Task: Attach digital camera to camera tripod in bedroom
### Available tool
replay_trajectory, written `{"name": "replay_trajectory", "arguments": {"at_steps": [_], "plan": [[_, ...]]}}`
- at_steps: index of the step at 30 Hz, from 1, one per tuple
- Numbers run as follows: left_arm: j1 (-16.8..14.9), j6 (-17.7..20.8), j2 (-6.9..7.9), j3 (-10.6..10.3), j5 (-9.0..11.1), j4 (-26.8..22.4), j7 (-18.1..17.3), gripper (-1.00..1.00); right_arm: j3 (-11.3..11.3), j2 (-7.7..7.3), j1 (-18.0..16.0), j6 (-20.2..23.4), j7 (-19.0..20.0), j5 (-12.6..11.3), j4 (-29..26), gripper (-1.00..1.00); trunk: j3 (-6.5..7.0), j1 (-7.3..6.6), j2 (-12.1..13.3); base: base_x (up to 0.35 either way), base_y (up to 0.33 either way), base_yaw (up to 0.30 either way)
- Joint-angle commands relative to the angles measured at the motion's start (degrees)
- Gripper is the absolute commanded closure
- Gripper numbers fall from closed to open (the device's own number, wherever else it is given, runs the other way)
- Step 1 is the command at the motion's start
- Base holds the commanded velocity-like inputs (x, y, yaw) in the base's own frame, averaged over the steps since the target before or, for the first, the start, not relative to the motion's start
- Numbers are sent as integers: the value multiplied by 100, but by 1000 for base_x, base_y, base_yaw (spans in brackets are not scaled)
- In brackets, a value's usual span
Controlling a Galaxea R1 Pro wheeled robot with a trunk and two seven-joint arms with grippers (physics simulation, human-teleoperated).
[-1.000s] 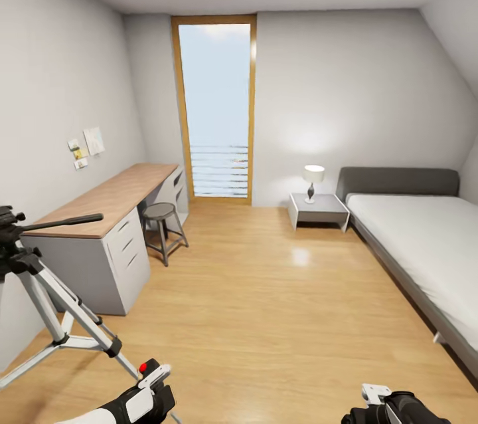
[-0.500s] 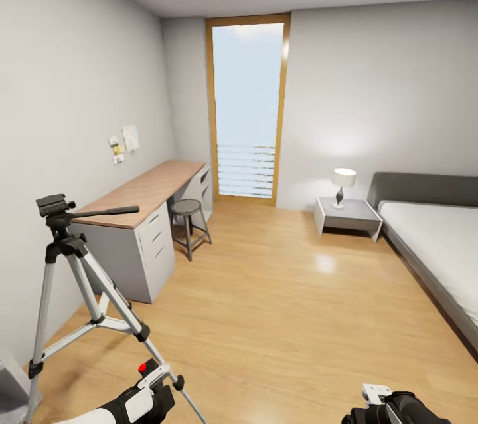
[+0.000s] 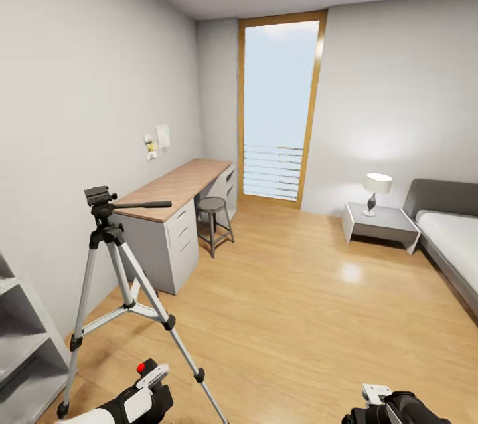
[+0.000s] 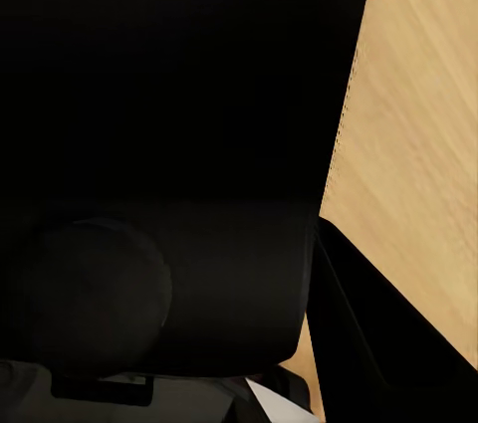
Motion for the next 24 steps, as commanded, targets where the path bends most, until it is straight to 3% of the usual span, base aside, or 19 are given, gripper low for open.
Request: {"name": "replay_trajectory", "arguments": {"at_steps": [1, 24], "plan": [[-4, 18, -1, -53, 37, 0, 14, 100, -48, 2, 1, 25, 42, 60, -13, -100, -3, 2, -5, 0, 0, 275], [-4, 20, 0, -52, 59, 0, 9, 100, -39, 2, 1, -39, 61, 64, -13, -100, -3, 2, -5, 0, 0, 275]]}}
